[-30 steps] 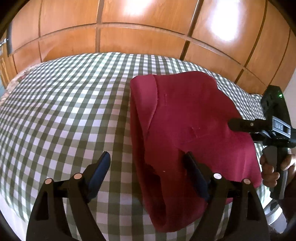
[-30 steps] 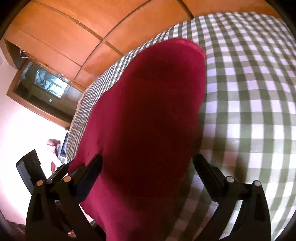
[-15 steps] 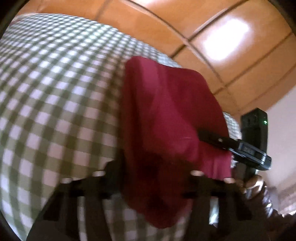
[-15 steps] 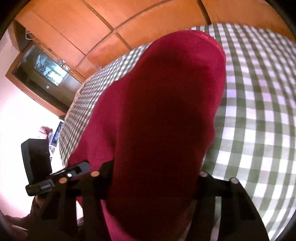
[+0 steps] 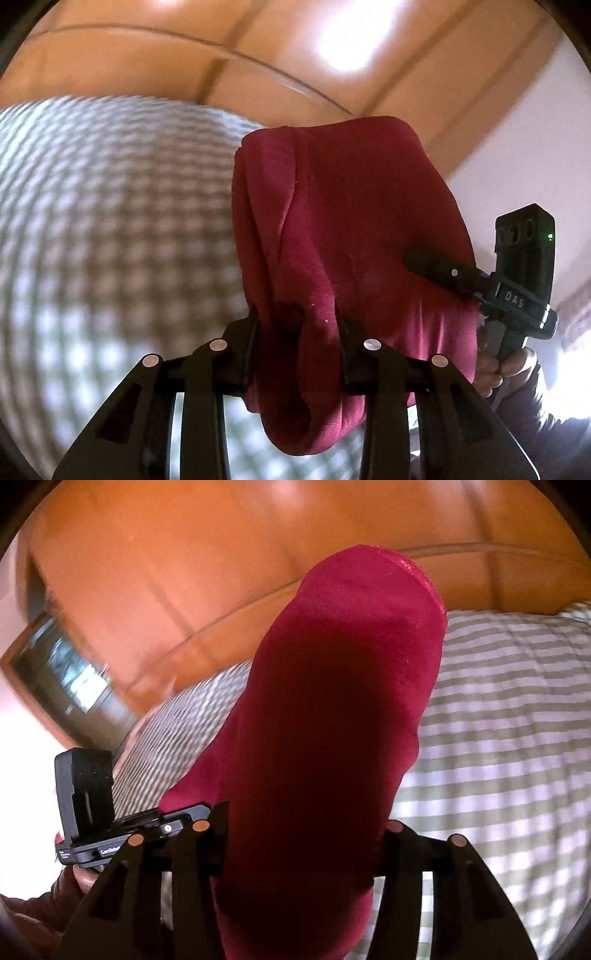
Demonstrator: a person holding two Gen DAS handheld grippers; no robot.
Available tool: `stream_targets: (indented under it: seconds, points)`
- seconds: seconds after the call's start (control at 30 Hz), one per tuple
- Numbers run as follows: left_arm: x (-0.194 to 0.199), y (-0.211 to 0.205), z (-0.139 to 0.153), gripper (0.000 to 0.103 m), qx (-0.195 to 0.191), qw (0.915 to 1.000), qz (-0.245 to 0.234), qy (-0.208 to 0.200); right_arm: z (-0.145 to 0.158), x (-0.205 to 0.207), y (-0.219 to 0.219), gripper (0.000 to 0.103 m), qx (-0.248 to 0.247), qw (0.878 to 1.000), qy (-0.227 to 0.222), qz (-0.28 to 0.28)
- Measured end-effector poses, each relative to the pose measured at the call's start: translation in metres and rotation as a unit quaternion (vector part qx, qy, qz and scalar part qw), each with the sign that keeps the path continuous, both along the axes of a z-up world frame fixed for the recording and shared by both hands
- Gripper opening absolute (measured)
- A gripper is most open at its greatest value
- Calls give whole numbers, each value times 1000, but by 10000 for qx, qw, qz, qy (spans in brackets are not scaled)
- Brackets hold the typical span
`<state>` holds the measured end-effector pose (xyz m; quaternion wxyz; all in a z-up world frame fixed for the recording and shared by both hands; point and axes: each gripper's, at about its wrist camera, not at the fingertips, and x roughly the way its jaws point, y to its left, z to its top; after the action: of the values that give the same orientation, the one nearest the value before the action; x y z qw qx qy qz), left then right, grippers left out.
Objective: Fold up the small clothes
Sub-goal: 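Lower the folded sweater onto the bed and open both tools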
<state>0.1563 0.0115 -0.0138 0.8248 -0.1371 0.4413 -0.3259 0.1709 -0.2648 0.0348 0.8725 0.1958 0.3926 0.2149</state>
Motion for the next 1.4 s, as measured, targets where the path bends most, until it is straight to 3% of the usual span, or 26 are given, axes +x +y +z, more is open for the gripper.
stream_targets:
  seconds: [0.1,0.23,0.3,0.33,0.4,0.43,0.53,0.63,0.73,0.83,0.87,0.93,1.07,1.2,1.33,1.4]
  points:
    - [21,-61,3,32,203,9985,-495,-97,-9,-1,-48,48,-55,9985,109,-535]
    - [40,-133,-8,32,746,9931,-904,-104,-41,0,-99,52,-156,9913,551,-1182]
    - [45,-166,-18,32,1209,9869,-1060,-163,-64,0,-119,58,-112,9858,814,-1464]
    - [45,-177,-22,38,1397,9836,-1118,-236,-72,-3,-138,63,-6,9841,901,-1530]
    - [42,-191,-27,43,1724,9781,-1068,-471,-79,-11,-145,79,57,9790,965,-1796]
    - [43,-191,-27,43,1755,9775,-1045,-532,-75,-18,-146,86,9,9770,875,-1943]
    - [39,-181,-18,43,1701,9789,-855,-747,-55,-40,-149,86,-274,9721,566,-2260]
    - [27,-171,-9,43,1654,9782,-711,-1038,-26,-64,-134,71,-564,9739,141,-2193]
    - [24,-167,-11,43,1715,9775,-599,-1071,-17,-73,-103,56,-908,9784,-71,-1858]
    - [22,-164,-23,44,1910,9759,-465,-949,-28,-69,-71,53,-1358,9765,58,-1671]
    - [24,-167,-29,45,2046,9733,-426,-945,-36,-69,-62,54,-1535,9733,139,-1700]
    - [26,-166,-36,56,2178,9699,-336,-1032,-57,-70,-52,55,-1671,9693,372,-1763]
    - [29,-155,-38,64,2050,9751,-94,-846,-68,-72,-34,58,-2209,9553,281,-1946]
    - [14,-150,-29,70,2170,9704,60,-1062,-67,-71,-34,64,-2199,9527,369,-2066]
    - [-3,-138,-16,76,2092,9703,349,-1164,-57,-78,-36,86,-2048,9504,366,-2313]
    - [-13,-130,-8,78,2054,9693,498,-1261,-51,-87,-33,86,-1993,9477,338,-2469]
